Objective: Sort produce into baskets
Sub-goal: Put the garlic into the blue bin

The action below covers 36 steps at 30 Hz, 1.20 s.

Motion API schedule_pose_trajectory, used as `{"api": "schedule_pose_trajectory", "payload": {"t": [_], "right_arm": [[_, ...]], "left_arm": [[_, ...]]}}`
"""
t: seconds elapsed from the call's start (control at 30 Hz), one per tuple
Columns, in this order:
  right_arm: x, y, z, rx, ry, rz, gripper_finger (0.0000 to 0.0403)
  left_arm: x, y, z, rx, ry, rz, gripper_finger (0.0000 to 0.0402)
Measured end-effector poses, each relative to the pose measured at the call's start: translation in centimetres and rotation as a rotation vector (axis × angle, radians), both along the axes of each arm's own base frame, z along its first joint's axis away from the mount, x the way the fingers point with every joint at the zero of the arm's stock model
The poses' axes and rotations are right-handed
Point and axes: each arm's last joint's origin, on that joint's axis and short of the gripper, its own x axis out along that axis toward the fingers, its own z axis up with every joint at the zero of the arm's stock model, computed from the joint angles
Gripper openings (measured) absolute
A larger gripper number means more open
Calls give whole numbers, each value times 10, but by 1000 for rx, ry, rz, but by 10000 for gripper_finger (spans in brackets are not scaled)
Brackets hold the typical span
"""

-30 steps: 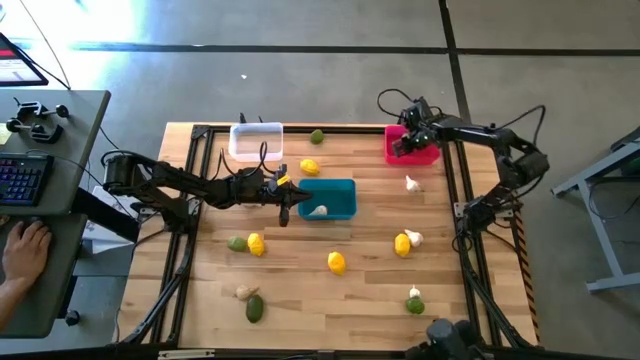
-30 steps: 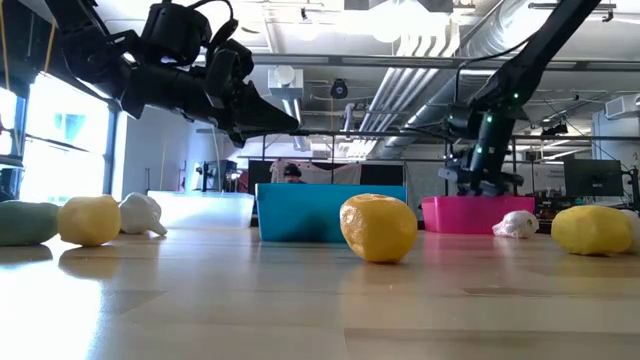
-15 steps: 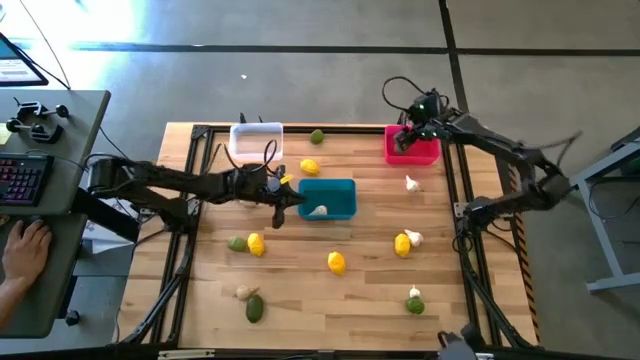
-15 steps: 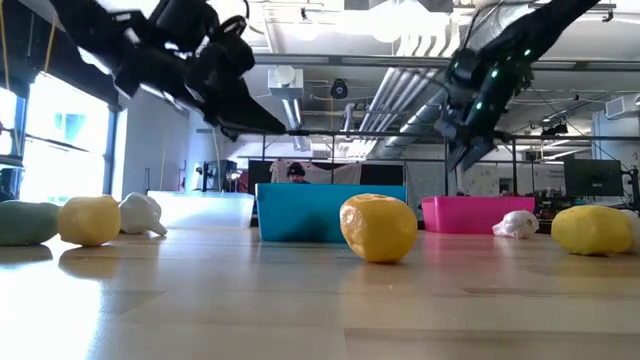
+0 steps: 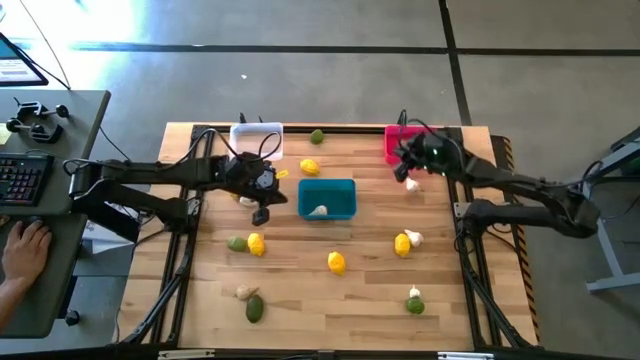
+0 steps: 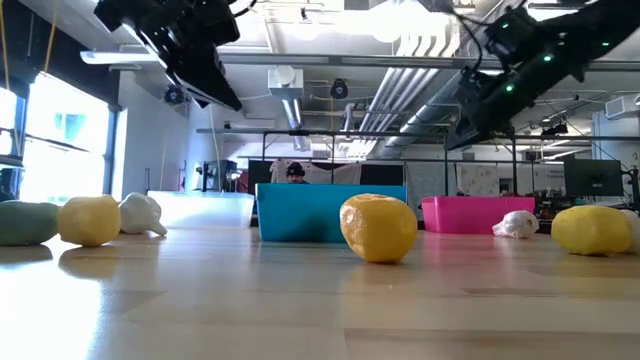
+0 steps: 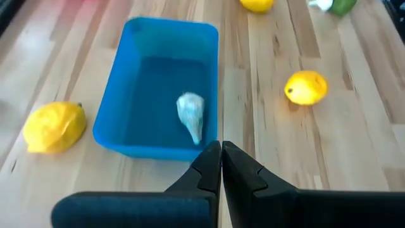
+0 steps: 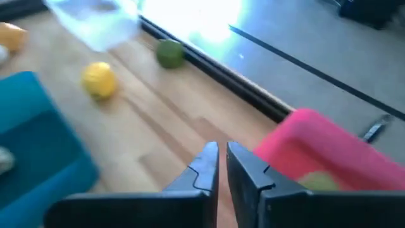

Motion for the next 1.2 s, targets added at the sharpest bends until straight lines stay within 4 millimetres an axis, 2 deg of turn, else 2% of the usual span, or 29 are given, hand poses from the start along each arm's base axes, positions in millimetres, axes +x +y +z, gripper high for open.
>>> {"api": "schedule_pose_trajectory", "payload": {"t": [0.23,0.5,0.67,0.9,1.2], "right_arm": [[5,35,-6,-32,-50,125,3],[15,61,-2,-104,-57,167,0],[17,68,-2,-108,-68,156,0],[19,71,0,-114,-96,165,0],[31,71,3,-156,-156,254,0]], "left_arm": [[-7,-1,-4,-19,103,2,1],[-11,-5,-8,-46,167,10,1],[-12,-4,-8,-52,174,52,10],[-10,-2,-16,-9,247,45,60],[10,1,-27,-4,537,-24,125]]}}
